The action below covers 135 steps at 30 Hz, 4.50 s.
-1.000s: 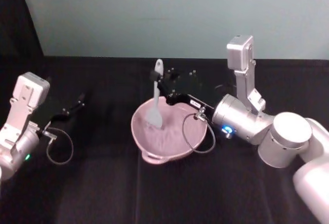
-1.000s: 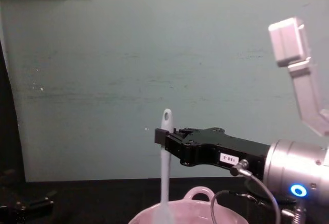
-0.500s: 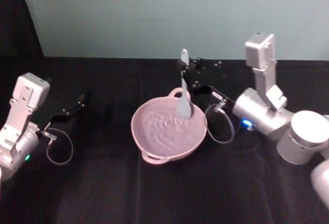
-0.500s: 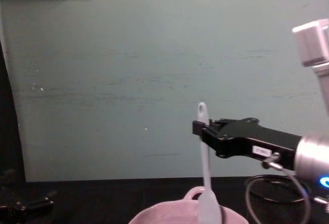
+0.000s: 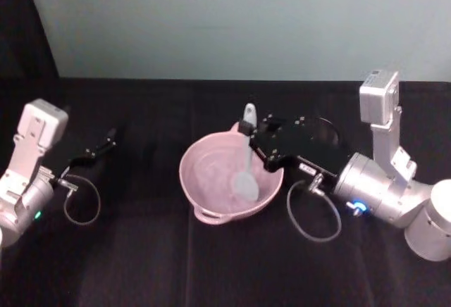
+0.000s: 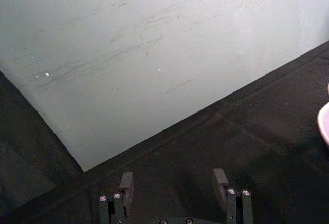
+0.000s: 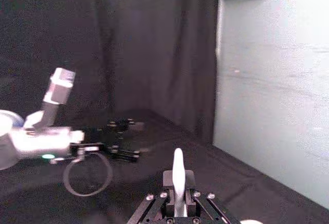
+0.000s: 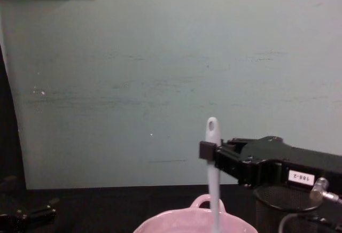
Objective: Use the one hand to pick up the spoon and stir the clear water in the bowl.
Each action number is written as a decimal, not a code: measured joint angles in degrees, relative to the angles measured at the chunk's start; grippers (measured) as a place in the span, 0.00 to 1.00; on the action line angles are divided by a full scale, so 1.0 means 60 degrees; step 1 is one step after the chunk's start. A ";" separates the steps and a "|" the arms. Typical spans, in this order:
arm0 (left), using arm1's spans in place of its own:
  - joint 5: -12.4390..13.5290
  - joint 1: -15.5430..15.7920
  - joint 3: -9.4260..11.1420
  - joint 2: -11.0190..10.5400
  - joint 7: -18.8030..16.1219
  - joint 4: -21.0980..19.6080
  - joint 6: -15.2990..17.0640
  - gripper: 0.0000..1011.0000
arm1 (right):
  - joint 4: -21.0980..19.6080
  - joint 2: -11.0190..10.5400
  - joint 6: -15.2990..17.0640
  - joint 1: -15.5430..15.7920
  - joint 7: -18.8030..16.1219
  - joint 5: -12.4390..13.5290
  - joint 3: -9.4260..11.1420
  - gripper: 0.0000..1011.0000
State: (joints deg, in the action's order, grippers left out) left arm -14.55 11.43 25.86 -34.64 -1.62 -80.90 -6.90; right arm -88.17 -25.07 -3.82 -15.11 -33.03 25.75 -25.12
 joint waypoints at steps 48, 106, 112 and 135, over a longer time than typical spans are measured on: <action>0.0000 -0.0001 0.0000 0.0000 0.0000 0.0000 0.0000 1.00 | 0.0478 0.0437 -0.0595 -0.0110 -0.0270 0.0001 -0.0053 0.11; 0.0001 -0.0001 0.0000 0.0000 0.0000 0.0000 0.0000 1.00 | 0.2083 0.1740 -0.1201 -0.0897 0.0425 -0.0706 -0.0511 0.11; 0.0001 0.0000 -0.0001 0.0000 0.0000 0.0000 0.0000 1.00 | 0.2967 0.2056 -0.1567 -0.1356 0.0794 -0.1048 -0.0331 0.11; 0.0000 0.0000 0.0000 0.0000 0.0000 0.0000 0.0000 1.00 | 0.0443 0.0734 -0.0157 0.0158 0.0113 -0.0071 0.0206 0.11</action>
State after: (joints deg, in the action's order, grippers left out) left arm -14.55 11.43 25.86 -34.65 -1.62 -80.90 -6.91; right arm -85.51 -20.67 -4.76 -14.16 -32.35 25.32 -23.88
